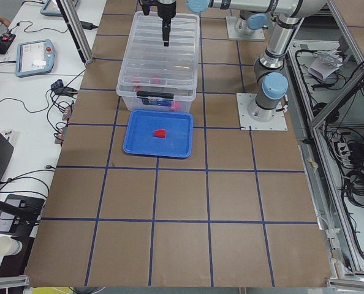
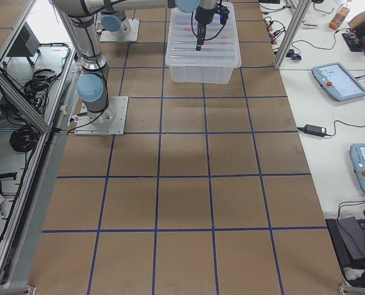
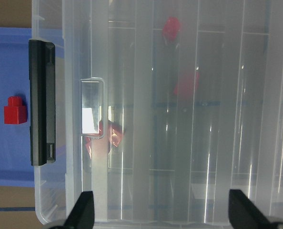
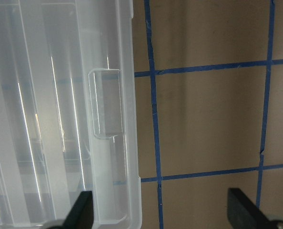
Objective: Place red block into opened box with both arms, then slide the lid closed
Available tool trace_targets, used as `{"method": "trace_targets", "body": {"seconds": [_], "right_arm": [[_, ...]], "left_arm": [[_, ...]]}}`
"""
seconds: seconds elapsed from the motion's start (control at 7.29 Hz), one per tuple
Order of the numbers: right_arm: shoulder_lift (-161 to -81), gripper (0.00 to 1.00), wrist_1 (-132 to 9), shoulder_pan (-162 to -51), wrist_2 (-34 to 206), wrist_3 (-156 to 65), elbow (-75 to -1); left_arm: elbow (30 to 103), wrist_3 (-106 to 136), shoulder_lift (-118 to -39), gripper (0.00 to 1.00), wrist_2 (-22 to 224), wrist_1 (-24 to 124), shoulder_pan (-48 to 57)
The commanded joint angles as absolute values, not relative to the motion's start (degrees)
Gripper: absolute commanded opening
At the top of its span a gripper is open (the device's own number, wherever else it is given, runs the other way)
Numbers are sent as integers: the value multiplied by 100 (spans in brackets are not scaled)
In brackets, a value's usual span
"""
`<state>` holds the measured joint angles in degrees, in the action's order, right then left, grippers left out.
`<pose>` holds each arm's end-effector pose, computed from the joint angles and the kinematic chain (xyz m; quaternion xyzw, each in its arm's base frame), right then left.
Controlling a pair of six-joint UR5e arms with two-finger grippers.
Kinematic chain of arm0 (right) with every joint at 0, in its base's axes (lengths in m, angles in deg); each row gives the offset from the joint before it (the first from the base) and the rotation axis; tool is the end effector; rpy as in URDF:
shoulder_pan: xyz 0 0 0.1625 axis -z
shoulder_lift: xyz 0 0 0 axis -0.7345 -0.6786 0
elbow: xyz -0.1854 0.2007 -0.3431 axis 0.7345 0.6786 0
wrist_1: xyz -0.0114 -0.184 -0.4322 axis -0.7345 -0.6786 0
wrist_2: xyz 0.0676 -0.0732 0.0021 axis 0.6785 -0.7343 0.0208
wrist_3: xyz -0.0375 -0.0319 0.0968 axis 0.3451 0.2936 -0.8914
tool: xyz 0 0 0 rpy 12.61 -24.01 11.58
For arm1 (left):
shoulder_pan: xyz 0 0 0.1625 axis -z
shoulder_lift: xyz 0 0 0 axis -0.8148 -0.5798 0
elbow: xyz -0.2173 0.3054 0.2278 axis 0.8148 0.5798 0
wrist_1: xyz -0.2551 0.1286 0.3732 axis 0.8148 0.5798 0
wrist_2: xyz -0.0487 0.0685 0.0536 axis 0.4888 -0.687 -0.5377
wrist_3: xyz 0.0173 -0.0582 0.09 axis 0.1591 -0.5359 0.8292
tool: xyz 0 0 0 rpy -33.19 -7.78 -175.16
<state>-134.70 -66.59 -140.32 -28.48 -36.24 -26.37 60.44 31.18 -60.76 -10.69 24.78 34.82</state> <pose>0.1615 -0.5814 0.4942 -0.0379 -0.9977 -0.0533 0.0185 -0.1266 -0.5696 0.5177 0.0061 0.9999 -0.0129 0.0025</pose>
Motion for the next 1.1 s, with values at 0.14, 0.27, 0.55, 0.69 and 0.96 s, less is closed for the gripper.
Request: {"method": "trace_targets", "body": {"seconds": [0.14, 0.27, 0.55, 0.69, 0.96], "right_arm": [[-13261, 100, -7282, -14043, -2868, -3605, -2740], [-12973, 100, -7788, -14043, -2868, -3605, -2941], [-12821, 100, -8486, -14052, -2877, -3605, -3389], [-12655, 100, -8662, -14034, -2903, -3588, -3582], [-12644, 100, -8603, -14034, -2955, -3544, -3654]], "left_arm": [[6046, 3119, -6082, 100, -1069, 2478, 3482], [6029, 3127, -6082, 100, -1078, 2478, 3482], [6020, 3127, -6117, 100, -1061, 2268, 3482], [6020, 3127, -6117, 100, -1052, 2345, 3482], [5916, 3136, -6082, 100, -1061, 2346, 3395]]}}
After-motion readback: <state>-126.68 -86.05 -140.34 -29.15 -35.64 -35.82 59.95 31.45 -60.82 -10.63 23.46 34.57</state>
